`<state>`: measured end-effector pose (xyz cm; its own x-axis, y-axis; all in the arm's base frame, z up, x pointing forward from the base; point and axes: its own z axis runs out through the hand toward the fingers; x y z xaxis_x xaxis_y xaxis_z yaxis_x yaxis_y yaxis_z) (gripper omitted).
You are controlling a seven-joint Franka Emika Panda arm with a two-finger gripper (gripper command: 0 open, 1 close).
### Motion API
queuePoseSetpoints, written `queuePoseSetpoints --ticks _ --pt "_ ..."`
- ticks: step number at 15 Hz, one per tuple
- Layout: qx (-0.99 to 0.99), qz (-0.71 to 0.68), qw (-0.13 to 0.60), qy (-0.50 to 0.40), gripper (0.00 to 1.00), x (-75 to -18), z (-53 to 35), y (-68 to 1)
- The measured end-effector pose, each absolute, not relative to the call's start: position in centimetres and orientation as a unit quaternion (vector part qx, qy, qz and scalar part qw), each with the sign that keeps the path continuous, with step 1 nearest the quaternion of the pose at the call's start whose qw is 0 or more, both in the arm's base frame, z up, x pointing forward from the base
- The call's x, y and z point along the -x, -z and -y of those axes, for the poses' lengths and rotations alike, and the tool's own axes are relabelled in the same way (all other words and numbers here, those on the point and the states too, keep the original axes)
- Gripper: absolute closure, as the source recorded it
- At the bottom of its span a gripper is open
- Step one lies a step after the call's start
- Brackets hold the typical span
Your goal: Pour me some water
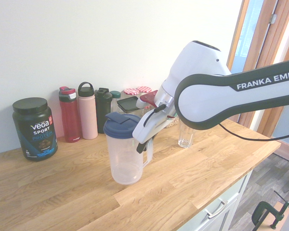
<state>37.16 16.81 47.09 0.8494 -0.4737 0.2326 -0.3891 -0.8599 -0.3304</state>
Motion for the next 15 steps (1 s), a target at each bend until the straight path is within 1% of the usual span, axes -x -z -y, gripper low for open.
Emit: queuePoseSetpoints --ticks 1,2,9,13,15 --pt "0.952 -0.226 0.138 0.151 1.0 -37.4 -16.9 -47.0" --pt "0.952 -0.227 0.139 0.147 0.0 -37.6 -16.9 -46.8" --pt "0.953 -0.236 0.135 0.137 0.0 -38.9 -15.8 -45.2" --pt "0.953 -0.236 0.134 0.133 0.0 -38.7 -15.6 -44.6" --pt "0.958 -0.226 0.118 0.134 0.0 -38.2 -15.5 -44.1"
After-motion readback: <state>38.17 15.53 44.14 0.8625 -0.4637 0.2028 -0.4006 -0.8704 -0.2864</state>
